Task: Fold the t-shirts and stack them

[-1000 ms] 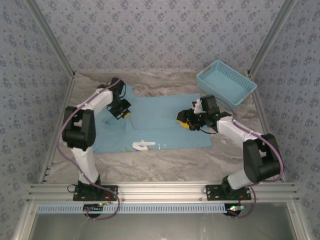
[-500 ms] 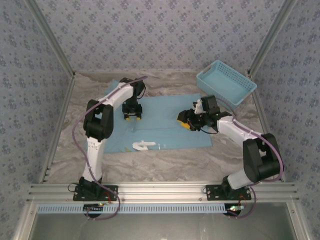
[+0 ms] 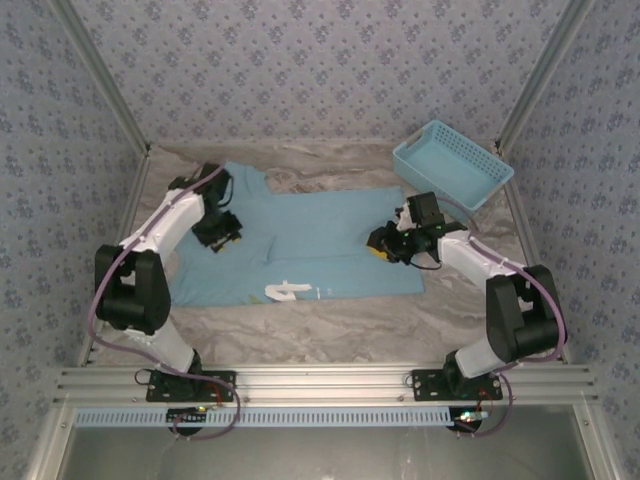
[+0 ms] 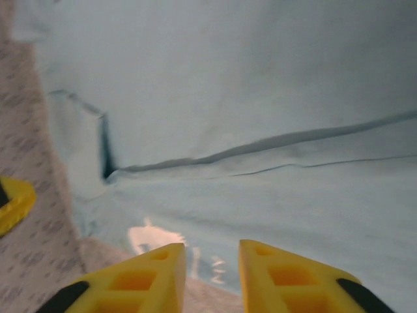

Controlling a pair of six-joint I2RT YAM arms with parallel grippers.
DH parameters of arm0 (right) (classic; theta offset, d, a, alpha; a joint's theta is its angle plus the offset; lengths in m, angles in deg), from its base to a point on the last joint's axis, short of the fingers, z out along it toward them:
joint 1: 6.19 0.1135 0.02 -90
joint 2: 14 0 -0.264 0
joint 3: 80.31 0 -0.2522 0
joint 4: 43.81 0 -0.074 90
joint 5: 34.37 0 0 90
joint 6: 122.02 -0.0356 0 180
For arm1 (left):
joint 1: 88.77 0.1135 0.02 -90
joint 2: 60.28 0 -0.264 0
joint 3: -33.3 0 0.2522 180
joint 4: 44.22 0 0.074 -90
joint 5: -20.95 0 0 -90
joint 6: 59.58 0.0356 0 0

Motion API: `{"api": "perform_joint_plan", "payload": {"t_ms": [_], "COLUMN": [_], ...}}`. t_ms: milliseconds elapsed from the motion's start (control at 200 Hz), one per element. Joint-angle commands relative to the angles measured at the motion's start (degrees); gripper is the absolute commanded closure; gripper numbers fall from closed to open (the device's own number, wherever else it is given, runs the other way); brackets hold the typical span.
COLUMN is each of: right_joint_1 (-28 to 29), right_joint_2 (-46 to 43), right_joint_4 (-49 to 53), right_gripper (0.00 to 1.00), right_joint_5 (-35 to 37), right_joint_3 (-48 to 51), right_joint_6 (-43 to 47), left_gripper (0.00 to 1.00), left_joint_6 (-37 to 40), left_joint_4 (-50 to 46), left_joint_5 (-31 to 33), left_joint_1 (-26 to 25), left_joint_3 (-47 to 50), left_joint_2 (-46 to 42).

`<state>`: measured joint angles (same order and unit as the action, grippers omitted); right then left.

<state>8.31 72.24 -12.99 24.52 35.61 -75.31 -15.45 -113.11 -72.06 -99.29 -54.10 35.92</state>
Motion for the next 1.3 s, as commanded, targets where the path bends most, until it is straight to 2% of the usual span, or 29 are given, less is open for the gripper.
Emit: {"api": "perform_joint_plan", "payload": {"t_ms": [0,150,365,495,804,1194,1294], "right_joint_1": [-1.7,-1.7,0.0,2.1,5.5,9.2,10.3], "right_joint_2": [3.1,7.4,9.4,7.4,-0.8,-5.7,-8.4], "right_joint_4": [11.7,15.8,19.1,21.9,25.7,28.5,29.6], "right_gripper": [0.72,0.73,0.66,0.63,0.60,0.58,0.54], "right_joint_5": [8.5,11.7,16.7,18.6,15.8,16.6,20.4], "right_joint_3": [-2.4,-2.6,2.1,4.6,12.0,14.4,10.7], "right_joint_6": [5.9,6.8,2.3,-0.1,-6.8,-10.2,-8.9], "left_gripper": [0.74,0.79,0.80,0.81,0.80,0.80,0.78], "left_joint_6": [-6.3,-8.4,-11.8,-12.2,-10.8,-9.8,-9.3], "left_joint_4": [7.3,8.4,8.7,8.6,6.9,5.4,3.4], "left_joint_5": [-8.3,-7.7,-3.4,-2.1,-1.4,-1.7,0.1], "left_joint_1": [3.8,5.2,5.6,6.2,6.7,6.7,6.4], "left_joint_3": [5.8,7.3,14.6,21.1,29.4,32.7,29.2], "left_joint_2": [2.2,6.8,7.2,3.6,-4.4,-8.6,-11.4]}}
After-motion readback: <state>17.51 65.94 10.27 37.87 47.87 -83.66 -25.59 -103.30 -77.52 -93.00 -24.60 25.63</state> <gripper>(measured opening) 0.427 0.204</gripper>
